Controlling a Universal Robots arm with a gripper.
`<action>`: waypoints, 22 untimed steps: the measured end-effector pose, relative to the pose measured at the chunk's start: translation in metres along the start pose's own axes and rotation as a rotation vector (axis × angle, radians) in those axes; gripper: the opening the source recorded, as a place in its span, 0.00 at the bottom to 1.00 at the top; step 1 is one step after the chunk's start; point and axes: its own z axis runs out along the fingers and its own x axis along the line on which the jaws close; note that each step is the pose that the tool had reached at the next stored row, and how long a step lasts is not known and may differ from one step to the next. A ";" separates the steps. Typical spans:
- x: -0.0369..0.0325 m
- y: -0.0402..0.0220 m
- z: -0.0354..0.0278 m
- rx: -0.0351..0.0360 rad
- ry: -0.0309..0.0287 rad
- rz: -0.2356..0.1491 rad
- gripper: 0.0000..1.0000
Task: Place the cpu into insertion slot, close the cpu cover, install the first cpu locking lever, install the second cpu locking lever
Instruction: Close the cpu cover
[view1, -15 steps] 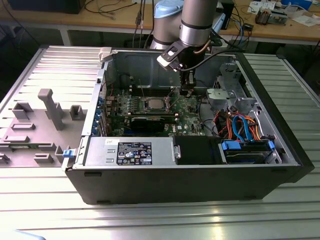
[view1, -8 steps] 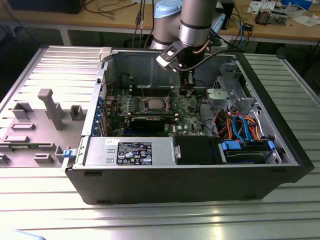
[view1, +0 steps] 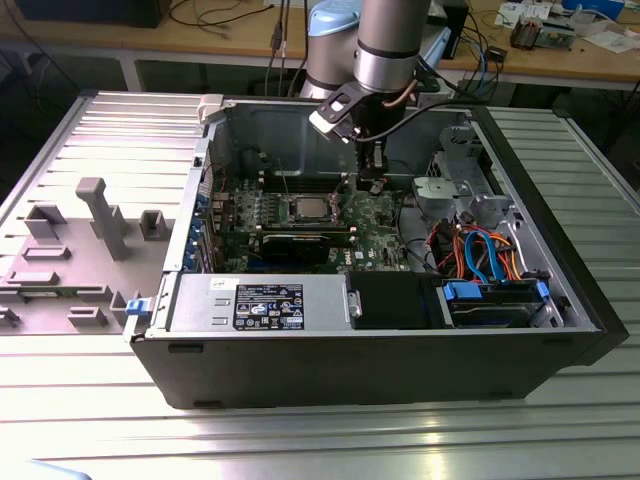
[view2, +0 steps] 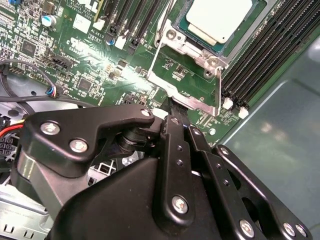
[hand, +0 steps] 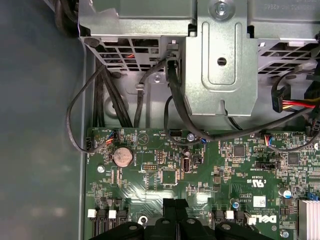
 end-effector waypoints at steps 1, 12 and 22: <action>0.0000 -0.0008 0.0000 0.0000 0.0000 0.000 0.11; 0.0002 -0.0075 -0.0001 0.0000 0.0000 0.000 0.11; 0.0003 -0.0118 -0.0001 0.0000 0.0000 0.000 0.11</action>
